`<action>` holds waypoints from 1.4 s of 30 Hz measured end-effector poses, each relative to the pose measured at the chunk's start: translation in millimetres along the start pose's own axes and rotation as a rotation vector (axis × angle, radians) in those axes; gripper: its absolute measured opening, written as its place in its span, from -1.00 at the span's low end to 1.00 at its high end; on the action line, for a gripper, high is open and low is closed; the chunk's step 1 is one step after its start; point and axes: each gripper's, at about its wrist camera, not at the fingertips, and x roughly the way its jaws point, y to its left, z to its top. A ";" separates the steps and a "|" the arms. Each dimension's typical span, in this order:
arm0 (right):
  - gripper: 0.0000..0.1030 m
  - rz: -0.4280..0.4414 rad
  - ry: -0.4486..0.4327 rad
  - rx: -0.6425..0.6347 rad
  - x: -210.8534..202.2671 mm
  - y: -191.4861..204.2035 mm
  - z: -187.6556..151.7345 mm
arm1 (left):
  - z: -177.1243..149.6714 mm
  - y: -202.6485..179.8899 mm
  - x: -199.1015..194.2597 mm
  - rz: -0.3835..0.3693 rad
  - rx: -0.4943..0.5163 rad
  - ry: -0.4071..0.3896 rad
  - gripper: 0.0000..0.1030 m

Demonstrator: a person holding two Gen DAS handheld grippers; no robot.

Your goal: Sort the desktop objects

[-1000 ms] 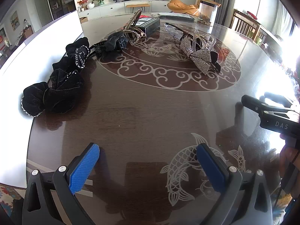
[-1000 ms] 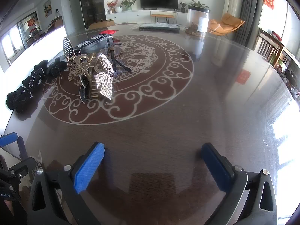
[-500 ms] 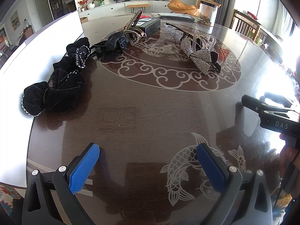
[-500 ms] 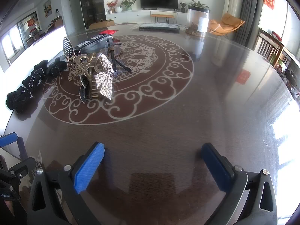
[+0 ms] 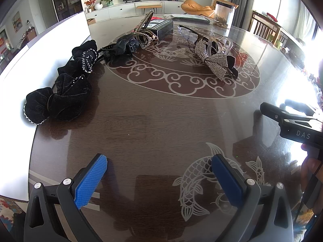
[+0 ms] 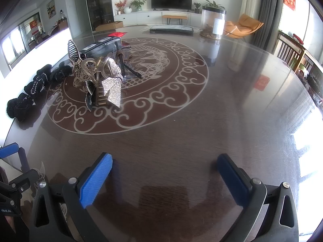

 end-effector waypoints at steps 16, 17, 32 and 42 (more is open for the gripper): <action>1.00 0.000 0.000 0.000 -0.1 0.1 -0.6 | 20.8 30.8 -10.6 0.162 -0.106 -0.081 1.00; 1.00 0.000 0.000 0.000 -0.3 0.3 -0.5 | 29.1 35.2 -10.5 0.186 -0.102 -0.097 1.00; 1.00 0.000 0.000 0.000 -0.3 0.7 -0.6 | 91.6 71.7 32.0 0.241 -0.114 -0.037 1.00; 1.00 0.000 0.000 0.000 -0.5 0.3 -0.9 | 92.0 53.2 -18.8 0.181 -0.036 -0.184 1.00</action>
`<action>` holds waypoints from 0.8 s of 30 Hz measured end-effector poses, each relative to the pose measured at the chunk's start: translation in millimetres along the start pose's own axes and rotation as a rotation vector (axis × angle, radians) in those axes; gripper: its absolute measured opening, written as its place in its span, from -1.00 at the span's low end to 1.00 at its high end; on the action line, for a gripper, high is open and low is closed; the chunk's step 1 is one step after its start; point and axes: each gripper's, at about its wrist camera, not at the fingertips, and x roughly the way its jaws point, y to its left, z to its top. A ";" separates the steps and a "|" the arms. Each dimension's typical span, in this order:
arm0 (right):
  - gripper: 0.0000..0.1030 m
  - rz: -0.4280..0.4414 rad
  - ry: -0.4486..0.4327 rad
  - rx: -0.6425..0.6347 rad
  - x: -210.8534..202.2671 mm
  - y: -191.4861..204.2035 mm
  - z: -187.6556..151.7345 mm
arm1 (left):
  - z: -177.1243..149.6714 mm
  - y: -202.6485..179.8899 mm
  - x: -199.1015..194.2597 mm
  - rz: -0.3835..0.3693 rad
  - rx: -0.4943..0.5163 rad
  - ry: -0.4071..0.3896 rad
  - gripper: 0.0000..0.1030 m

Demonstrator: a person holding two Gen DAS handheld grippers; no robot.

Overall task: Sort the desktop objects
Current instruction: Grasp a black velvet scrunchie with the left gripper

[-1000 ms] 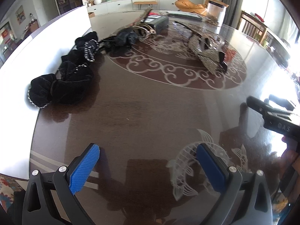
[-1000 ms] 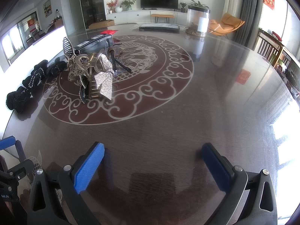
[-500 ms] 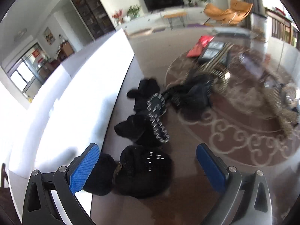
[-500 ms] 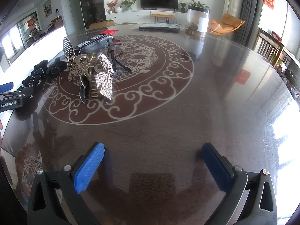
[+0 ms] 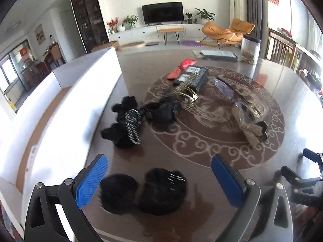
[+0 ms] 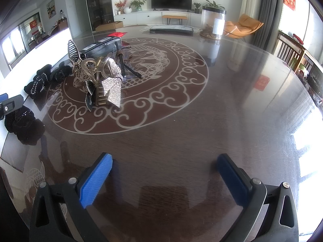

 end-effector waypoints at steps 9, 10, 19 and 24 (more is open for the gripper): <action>1.00 -0.002 0.000 -0.001 -0.7 0.6 -0.2 | -16.2 38.8 40.5 -0.262 -0.063 0.174 1.00; 1.00 -0.002 0.000 -0.001 -0.7 0.6 -0.2 | -23.0 34.3 39.7 -0.282 -0.046 0.185 1.00; 1.00 -0.002 0.000 -0.001 -0.9 0.5 -0.4 | -55.1 14.4 16.8 -0.298 0.026 0.189 1.00; 1.00 -0.002 0.000 -0.001 -1.0 0.4 -0.5 | -58.1 14.5 28.1 -0.246 -0.019 0.195 1.00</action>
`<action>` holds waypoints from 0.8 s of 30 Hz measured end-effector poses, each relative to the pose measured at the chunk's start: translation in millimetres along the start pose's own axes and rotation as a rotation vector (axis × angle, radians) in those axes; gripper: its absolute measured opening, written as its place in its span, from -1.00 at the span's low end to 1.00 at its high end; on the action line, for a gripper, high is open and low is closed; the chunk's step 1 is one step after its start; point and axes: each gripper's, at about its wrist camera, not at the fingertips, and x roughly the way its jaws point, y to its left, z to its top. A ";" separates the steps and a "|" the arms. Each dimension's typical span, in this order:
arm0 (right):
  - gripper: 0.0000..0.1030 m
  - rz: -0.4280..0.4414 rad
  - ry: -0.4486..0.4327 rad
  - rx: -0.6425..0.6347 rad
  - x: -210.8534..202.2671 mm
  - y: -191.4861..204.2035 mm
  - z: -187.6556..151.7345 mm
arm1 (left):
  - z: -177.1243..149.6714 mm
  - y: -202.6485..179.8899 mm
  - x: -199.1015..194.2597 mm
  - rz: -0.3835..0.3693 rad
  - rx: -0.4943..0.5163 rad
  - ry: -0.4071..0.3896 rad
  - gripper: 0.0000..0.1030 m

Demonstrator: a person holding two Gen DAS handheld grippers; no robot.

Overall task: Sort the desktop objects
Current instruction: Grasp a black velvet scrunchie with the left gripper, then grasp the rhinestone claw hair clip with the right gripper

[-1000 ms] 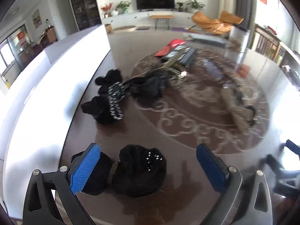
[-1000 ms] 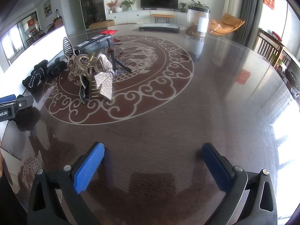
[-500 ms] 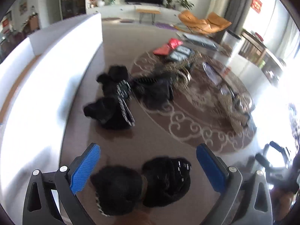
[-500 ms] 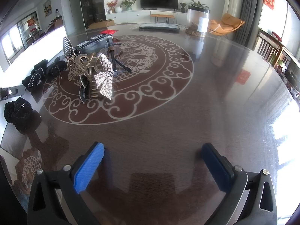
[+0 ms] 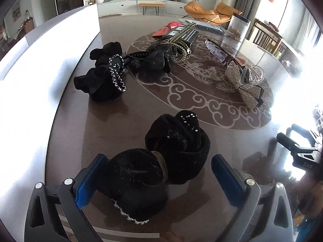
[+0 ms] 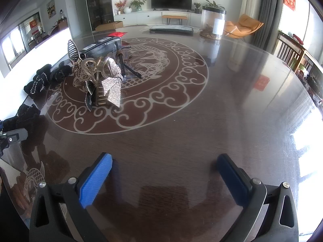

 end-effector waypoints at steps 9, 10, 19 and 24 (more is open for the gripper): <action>1.00 0.005 -0.001 0.001 -1.0 -0.2 -0.1 | -6.1 0.5 -7.5 0.081 0.015 -0.065 0.29; 1.00 0.028 -0.007 0.002 -2.1 -0.8 -0.5 | -5.9 -0.3 -7.6 0.082 0.018 -0.070 0.24; 1.00 0.167 0.032 -0.156 5.0 49.1 23.9 | -3.5 1.8 -4.5 0.094 0.009 -0.090 0.22; 1.00 0.166 0.032 -0.173 22.9 68.2 41.6 | -3.8 0.9 -3.9 0.094 0.009 -0.091 0.22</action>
